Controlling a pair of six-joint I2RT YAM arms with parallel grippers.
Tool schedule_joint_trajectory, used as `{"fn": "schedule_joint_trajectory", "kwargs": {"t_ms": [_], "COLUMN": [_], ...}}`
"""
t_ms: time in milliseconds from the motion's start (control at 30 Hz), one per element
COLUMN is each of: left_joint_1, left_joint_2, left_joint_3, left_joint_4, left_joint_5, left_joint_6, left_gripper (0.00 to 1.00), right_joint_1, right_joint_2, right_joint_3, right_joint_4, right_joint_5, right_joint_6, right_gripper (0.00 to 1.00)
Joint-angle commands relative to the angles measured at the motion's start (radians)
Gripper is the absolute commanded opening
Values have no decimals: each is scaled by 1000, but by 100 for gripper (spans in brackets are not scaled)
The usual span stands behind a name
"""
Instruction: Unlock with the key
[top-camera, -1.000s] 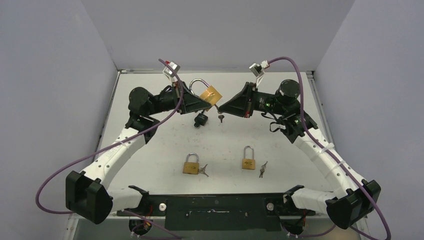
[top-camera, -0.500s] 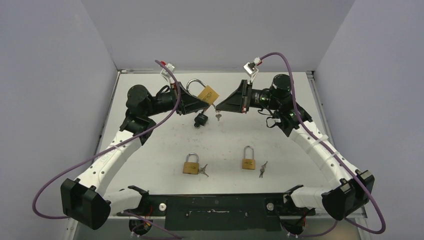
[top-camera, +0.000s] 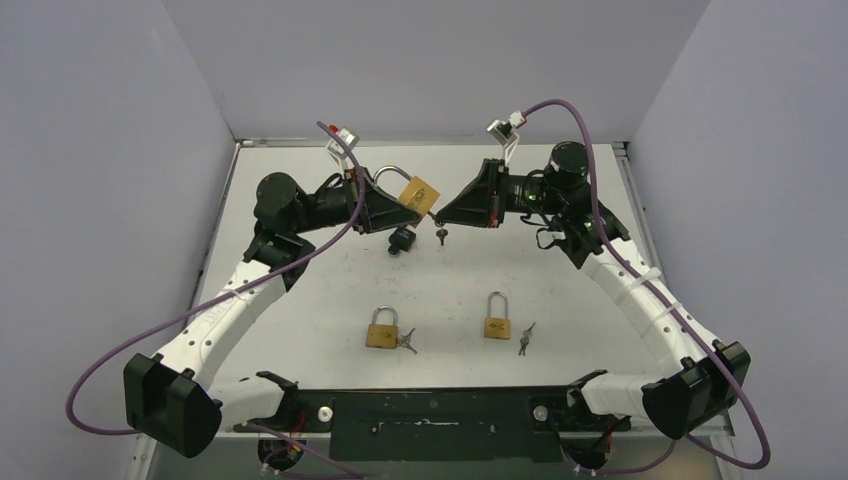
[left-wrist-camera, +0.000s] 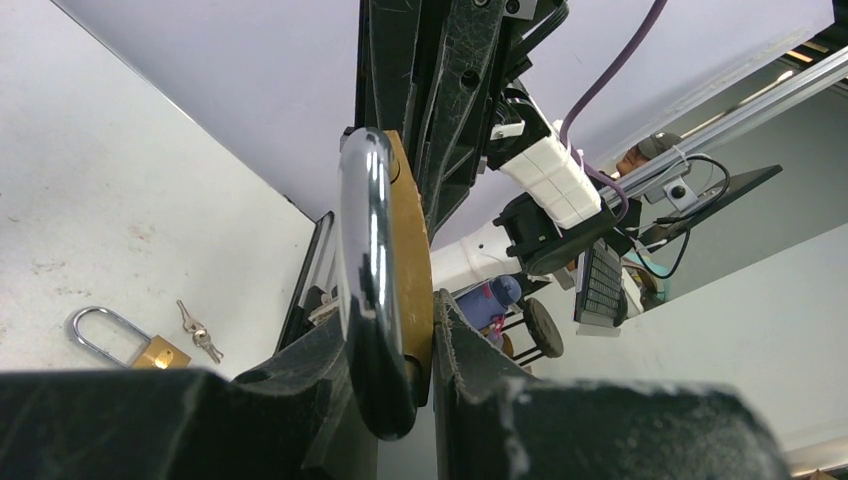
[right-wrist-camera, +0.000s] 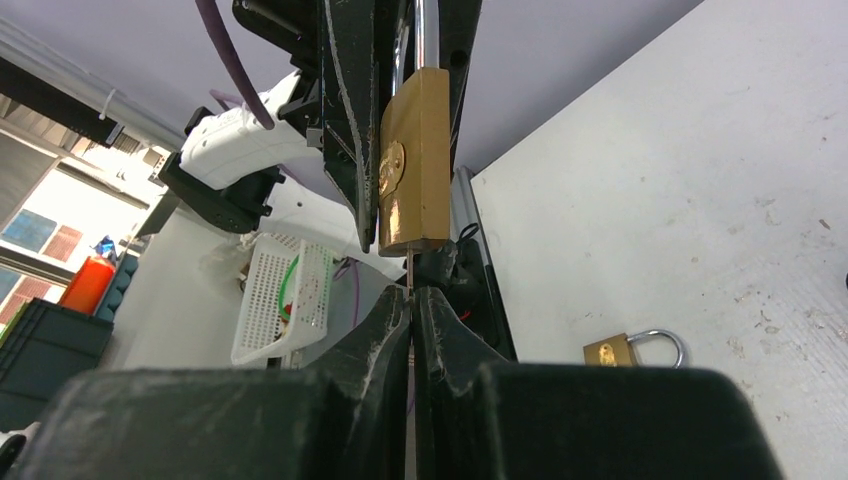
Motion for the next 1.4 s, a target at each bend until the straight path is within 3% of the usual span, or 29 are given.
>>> {"fn": "schedule_joint_trajectory", "kwargs": {"t_ms": [0, 200, 400, 500, 667, 800, 1000, 1233, 1300, 1367], "left_joint_1": [-68, -71, -71, -65, -59, -58, -57, -57, -57, -57], "left_joint_2": [-60, -71, -71, -79, -98, -82, -82, -91, -90, -90], "left_joint_3": [58, 67, 56, 51, 28, 7, -5, -19, -19, -19], "left_joint_4": [113, -4, 32, 49, 132, 182, 195, 200, 199, 199], "left_joint_5": [174, 125, 106, -10, -159, -133, -109, -122, -128, -133], "left_joint_6": [-17, 97, 79, 63, 52, 18, 19, 13, 13, 13], "left_gripper": [0, 0, 0, 0, 0, 0, 0, 0, 0, 0], "right_joint_1": [-10, 110, 117, 99, 57, 45, 44, 56, 62, 69], "right_joint_2": [60, 70, 29, -13, -154, -226, -247, -209, -208, -209], "right_joint_3": [61, 86, 17, -57, -248, -325, -358, -345, -343, -344], "right_joint_4": [39, 18, 113, 171, 322, 398, 501, 545, 555, 568], "right_joint_5": [149, 355, 434, 424, 432, 428, 436, 386, 374, 367], "right_joint_6": [-53, 30, 85, 110, 179, 218, 276, 305, 306, 306], "right_gripper": [0, 0, 1, 17, 59, 68, 68, 40, 39, 45]}}
